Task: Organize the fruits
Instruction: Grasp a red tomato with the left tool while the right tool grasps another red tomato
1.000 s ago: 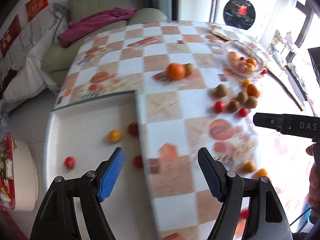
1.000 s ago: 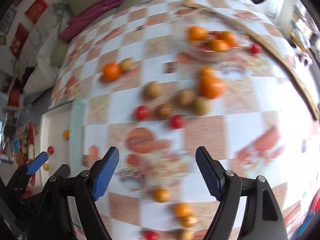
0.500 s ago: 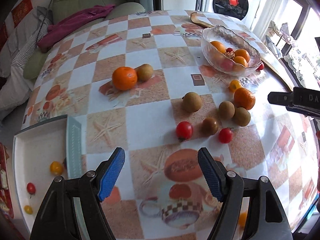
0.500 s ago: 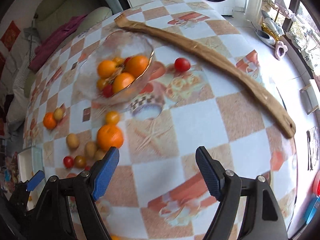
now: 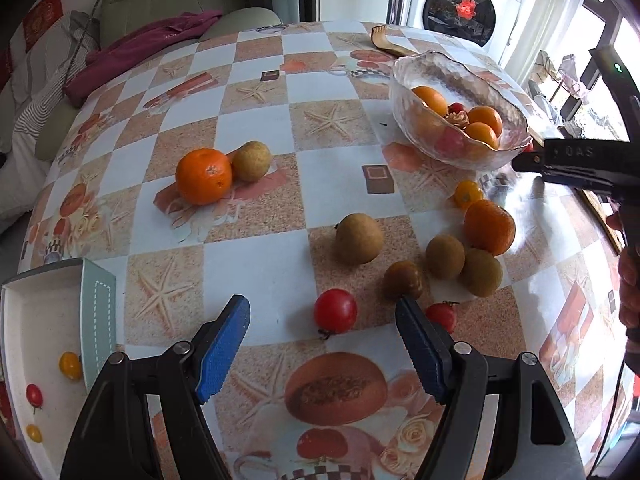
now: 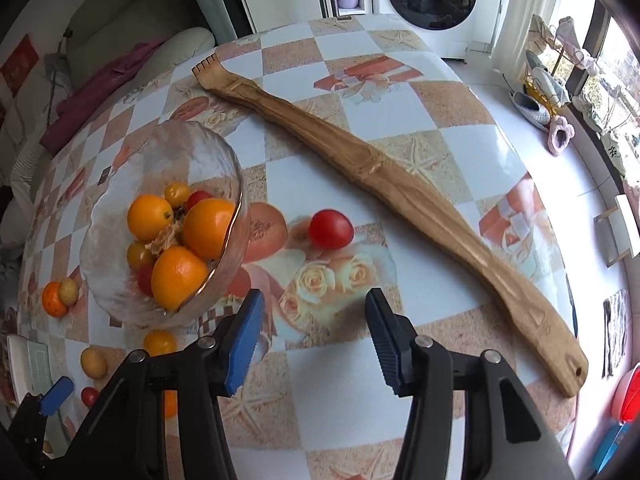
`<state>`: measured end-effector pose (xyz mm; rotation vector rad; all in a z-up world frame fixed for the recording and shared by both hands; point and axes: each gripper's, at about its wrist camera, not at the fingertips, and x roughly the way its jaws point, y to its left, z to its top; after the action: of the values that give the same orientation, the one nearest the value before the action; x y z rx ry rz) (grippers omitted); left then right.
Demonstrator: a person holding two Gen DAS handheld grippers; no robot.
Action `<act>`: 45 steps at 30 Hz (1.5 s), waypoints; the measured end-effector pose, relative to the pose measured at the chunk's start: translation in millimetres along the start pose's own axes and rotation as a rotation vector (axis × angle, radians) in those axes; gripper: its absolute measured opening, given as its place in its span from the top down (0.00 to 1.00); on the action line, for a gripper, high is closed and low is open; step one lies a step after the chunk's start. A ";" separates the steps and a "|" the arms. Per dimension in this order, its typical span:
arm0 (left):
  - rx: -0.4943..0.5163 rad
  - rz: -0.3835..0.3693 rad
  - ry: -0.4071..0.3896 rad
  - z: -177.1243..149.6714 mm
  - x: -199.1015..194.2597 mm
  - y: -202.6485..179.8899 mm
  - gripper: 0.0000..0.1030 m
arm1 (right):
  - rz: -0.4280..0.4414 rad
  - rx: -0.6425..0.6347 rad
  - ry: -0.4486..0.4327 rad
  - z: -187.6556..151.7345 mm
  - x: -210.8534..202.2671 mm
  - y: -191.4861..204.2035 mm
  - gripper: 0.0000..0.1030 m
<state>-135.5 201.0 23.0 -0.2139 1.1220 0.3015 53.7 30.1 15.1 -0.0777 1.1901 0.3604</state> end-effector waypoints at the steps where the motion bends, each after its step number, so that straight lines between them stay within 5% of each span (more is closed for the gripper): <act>1: 0.000 -0.003 -0.011 0.5 -0.1 -0.7 0.26 | -0.003 -0.010 -0.008 4.4 2.0 0.5 0.46; 11: 0.005 -0.020 -0.014 -7.1 -10.2 4.6 0.26 | -0.032 -0.068 -0.060 26.6 11.4 -2.6 0.75; 19: 0.083 -0.058 -0.030 2.3 -5.6 -3.4 0.26 | 0.019 -0.039 -0.059 21.4 1.7 -9.1 0.76; 21: 0.095 -0.076 -0.022 5.1 -1.4 -6.8 0.40 | 0.034 -0.041 -0.052 16.1 -3.5 -8.0 0.76; 26: 0.152 -0.075 -0.013 1.4 4.6 -13.0 0.42 | 0.072 -0.018 -0.035 -2.0 -17.8 -9.5 0.75; 32: 0.185 -0.131 -0.008 2.5 1.6 -16.9 0.80 | 0.093 0.012 -0.015 -25.5 -34.2 -12.5 0.76; 45: 0.092 -0.193 -0.026 -6.4 -30.7 -4.4 0.80 | 0.131 0.001 0.038 -75.8 -70.5 9.0 0.76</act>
<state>-151.8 190.9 48.3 -0.2338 1.0775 0.0809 -39.5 3.4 52.5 -0.0053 1.2362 0.4747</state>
